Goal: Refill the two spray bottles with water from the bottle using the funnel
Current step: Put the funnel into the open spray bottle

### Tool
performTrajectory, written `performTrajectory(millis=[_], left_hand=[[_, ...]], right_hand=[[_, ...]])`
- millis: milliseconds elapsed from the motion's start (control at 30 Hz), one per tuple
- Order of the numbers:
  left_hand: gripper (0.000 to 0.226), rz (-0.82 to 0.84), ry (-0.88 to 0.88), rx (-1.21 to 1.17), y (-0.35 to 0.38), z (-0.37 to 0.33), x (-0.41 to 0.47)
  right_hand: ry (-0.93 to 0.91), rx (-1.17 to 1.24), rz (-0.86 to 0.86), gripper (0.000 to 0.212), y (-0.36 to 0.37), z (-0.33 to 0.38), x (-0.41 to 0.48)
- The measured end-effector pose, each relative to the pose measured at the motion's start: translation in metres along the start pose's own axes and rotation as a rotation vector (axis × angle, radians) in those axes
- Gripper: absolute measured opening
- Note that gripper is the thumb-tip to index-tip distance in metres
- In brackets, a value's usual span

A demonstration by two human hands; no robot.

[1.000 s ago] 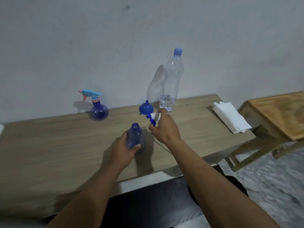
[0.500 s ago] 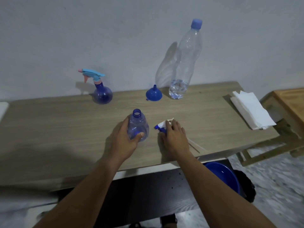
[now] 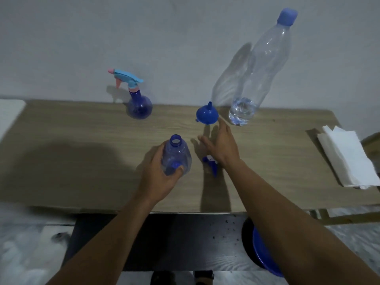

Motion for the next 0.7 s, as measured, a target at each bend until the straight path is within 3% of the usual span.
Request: performTrajectory(millis=[233,533,700], left_hand=[[0.071,0.018,-0.003,0.002,0.004,0.007,0.006],[0.075,-0.015,0.013,0.017,0.000,0.013,0.008],[0.073,0.011,0.006,-0.006,0.001,0.012,0.007]], right_hand=[[0.079,0.310,-0.048,0.070,0.008,-0.012,0.076],[0.076,0.023,-0.024,0.076,-0.003,-0.002,0.111],[0.081,-0.007,0.012,0.068,-0.010,-0.006,0.094]])
Point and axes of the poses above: each hand's wrist, its own x-axis towards the middle knuckle, its own y-axis out of the palm, z = x × y, the point moved 7 cm from there along x, towards the middle knuckle, and after that the axes turned 15 degrees about z, right-handed, at the moved point
